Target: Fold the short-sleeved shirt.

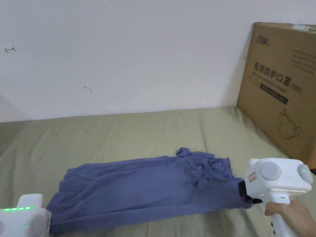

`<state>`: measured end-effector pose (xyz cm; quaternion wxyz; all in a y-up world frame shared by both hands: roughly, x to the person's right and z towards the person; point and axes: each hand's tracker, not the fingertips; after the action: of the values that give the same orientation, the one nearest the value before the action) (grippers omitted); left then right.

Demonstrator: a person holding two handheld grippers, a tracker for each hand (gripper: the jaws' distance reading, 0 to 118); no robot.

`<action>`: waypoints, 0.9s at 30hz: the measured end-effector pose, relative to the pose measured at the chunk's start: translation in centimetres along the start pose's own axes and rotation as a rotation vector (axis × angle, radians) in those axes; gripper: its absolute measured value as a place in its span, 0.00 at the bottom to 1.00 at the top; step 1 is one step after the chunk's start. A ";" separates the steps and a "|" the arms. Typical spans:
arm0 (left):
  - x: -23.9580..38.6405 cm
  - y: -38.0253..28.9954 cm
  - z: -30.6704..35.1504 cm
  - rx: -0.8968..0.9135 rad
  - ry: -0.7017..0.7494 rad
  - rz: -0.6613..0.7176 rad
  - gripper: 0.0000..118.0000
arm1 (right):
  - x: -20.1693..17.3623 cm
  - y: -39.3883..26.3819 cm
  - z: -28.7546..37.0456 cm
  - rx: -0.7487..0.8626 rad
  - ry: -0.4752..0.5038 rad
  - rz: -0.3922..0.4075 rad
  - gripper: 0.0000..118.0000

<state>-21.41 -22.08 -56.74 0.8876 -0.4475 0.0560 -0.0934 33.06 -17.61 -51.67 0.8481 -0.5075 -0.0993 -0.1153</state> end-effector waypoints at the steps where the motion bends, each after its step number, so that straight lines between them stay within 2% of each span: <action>1: 0.4 -1.6 2.8 0.025 0.022 -0.022 0.02 | 0.2 -2.2 1.3 -0.003 0.008 -0.016 0.00; 3: 0.5 -4.9 6.7 0.040 0.037 -0.099 0.02 | 0.7 -6.6 3.4 -0.011 0.014 -0.002 0.00; 4: 0.3 -6.6 7.9 0.046 0.056 -0.097 0.02 | 1.0 -8.6 4.3 -0.009 0.017 0.004 0.00; 6: -0.8 -10.2 10.7 0.021 0.000 -0.083 0.02 | 2.2 -12.5 5.4 -0.033 0.014 0.019 0.00; 10: -2.3 -17.6 15.4 0.011 -0.001 -0.039 0.02 | 4.2 -20.9 8.3 -0.047 0.025 -0.008 0.00; 13: -2.9 -22.2 16.9 -0.044 0.011 -0.092 0.02 | 4.9 -25.7 9.7 -0.071 0.017 0.000 0.00; 16: -3.8 -25.3 18.8 -0.050 -0.001 -0.115 0.02 | 5.4 -29.0 10.7 -0.104 0.016 0.003 0.00; 23: -5.1 -26.4 17.8 -0.033 -0.012 -0.015 0.02 | 5.5 -30.7 11.4 -0.097 0.019 0.006 0.00; 24: -4.7 -26.2 17.7 -0.029 -0.007 -0.025 0.04 | 5.3 -30.7 11.4 -0.089 0.013 0.014 0.00; 25: -4.2 -26.1 17.5 -0.023 0.000 -0.044 0.11 | 5.2 -30.6 11.4 -0.085 0.008 0.015 0.00; 26: -3.3 -26.5 20.7 -0.018 0.013 -0.072 0.31 | 5.3 -30.6 11.4 -0.076 0.014 0.011 0.02; 27: -4.4 -26.8 20.1 -0.027 0.016 -0.084 0.46 | 5.3 -30.5 11.4 -0.071 0.017 0.010 0.14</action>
<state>-25.11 -20.91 -23.19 0.8763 -0.4606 0.0457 -0.1334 28.50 -22.07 -19.27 0.8311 -0.5366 -0.0856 -0.1185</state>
